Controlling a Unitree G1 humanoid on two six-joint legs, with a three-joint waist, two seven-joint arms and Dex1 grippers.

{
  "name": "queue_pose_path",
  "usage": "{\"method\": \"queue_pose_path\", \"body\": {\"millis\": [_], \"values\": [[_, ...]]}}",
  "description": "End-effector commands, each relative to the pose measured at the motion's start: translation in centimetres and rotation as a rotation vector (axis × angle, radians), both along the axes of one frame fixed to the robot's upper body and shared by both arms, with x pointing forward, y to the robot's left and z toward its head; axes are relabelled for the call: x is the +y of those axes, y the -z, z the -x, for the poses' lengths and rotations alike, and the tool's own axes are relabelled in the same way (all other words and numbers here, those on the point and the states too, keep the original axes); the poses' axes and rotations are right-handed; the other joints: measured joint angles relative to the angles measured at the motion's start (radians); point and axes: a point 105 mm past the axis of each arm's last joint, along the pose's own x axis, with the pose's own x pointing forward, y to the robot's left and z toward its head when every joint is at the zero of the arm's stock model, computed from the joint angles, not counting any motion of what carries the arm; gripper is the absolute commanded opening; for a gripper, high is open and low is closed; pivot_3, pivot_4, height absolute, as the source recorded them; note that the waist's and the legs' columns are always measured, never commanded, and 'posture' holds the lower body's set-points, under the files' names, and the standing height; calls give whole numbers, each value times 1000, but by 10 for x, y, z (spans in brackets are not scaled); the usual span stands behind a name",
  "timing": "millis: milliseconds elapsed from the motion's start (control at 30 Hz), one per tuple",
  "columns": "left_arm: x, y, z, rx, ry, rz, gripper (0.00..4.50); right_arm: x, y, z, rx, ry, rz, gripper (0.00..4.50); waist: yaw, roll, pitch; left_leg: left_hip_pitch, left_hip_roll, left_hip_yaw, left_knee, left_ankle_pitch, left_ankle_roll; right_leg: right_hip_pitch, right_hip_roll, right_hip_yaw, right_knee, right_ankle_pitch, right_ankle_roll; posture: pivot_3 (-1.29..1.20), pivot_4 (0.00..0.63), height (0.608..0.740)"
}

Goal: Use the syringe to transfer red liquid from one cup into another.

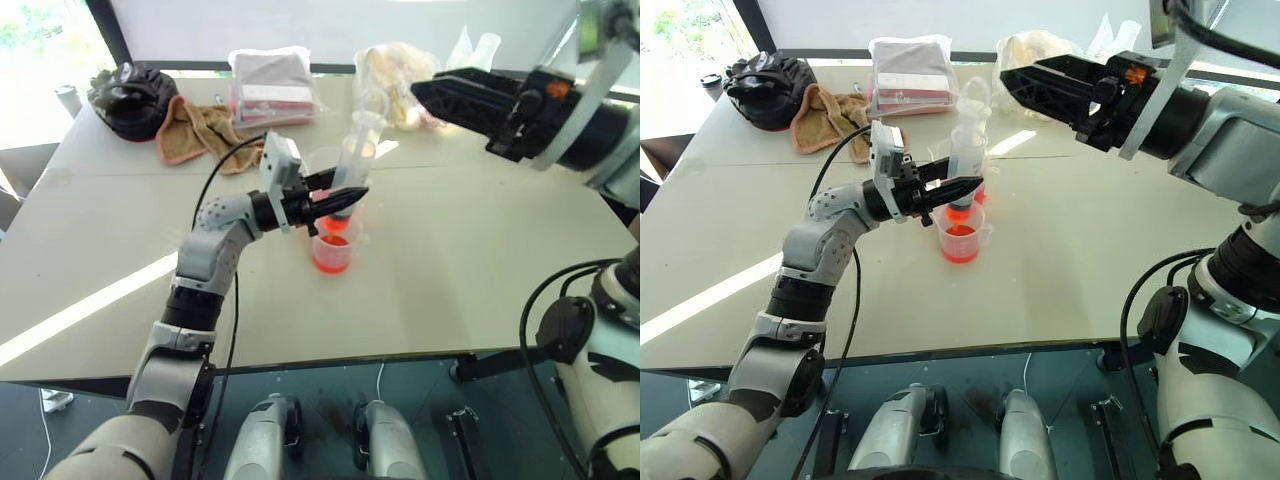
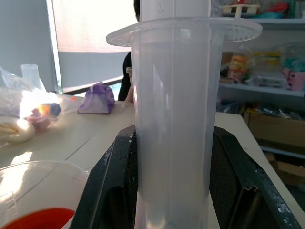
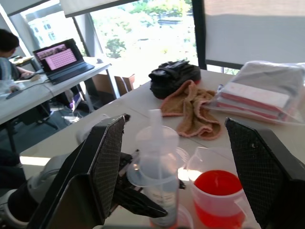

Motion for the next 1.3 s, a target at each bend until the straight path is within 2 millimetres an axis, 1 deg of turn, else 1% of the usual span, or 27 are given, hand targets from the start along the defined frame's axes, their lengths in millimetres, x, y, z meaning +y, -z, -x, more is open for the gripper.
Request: {"method": "queue_pose_path", "body": {"millis": [33, 133, 267, 467, 633, 700, 733, 767, 900, 933, 1300], "values": [[-3, -6, 5, -52, 13, 8, 1402, 6, -1, 7, -19, -20, -2, 3478, 0, 0, 0, 0, 0, 0, 0, 0, 0, 0, 0, 0, 0, 0, 0, 0, 150, 740], [-3, -4, 6, -55, 13, 5, 1402, 12, 7, -1, 13, -7, -14, 3478, -1, 0, 0, 0, 0, 0, 0, 0, 0, 0, 0, 0, 0, 0, 0, 0, 150, 740], [-4, -4, 6, -56, 10, 6, 1402, 19, 12, -9, 34, 11, -35, 3478, -1, 0, 0, 0, 0, 0, 0, 0, 1, 0, 0, 0, 0, 0, 0, 0, 150, 740], [-5, -5, 6, -55, 10, 5, 1402, 22, 13, -16, 43, 33, -58, 3478, 0, 0, 0, 0, 0, 0, 0, 1, 2, 0, 0, 0, 0, 0, 0, 0, 150, 740], [-6, -5, 7, -53, 12, 4, 1402, 29, 14, -19, 50, 23, -72, 3478, -1, 0, 0, 0, 0, 0, 0, 1, 3, 0, 1, 0, 0, 0, 0, 0, 150, 740], [-7, -4, 8, -53, 15, 3, 1402, 30, 14, -20, 54, 20, -77, 2959, 0, 0, 0, 0, 0, 0, 0, 1, 3, 0, 1, 0, 0, 0, 0, 0, 150, 740], [-7, -4, 9, -53, 16, 3, 1402, 31, 14, -20, 56, 15, -77, 2613, 0, 0, 0, 0, 0, 0, 0, 1, 3, 0, 1, 0, 0, 0, 0, 0, 150, 740], [-7, -4, 9, -54, 16, 3, 1402, 32, 15, -20, 57, 12, -76, 2172, 0, 0, 0, 0, 0, 0, 0, 1, 3, 0, 1, 0, 0, 0, 0, 0, 150, 740], [-7, -4, 9, -54, 15, 2, 1402, 35, 15, -19, 60, 0, -80, 145, 0, 0, 0, 0, 0, 0, 0, 1, 3, 0, 1, 0, 0, 0, 0, 0, 150, 740], [-7, -4, 9, -54, 15, 2, 1402, 36, 15, -19, 61, -2, -81, 40, -1, 0, 0, 0, 0, 0, 0, 1, 3, 0, 1, 0, 0, 0, 0, 0, 150, 740], [-6, -6, 8, -56, 12, -2, 1402, 50, 30, -15, 124, -57, 6, 40, 0, 0, 0, 0, 0, 0, 0, 1, 3, 0, 1, 0, 0, 0, 0, 0, 150, 740]]}}
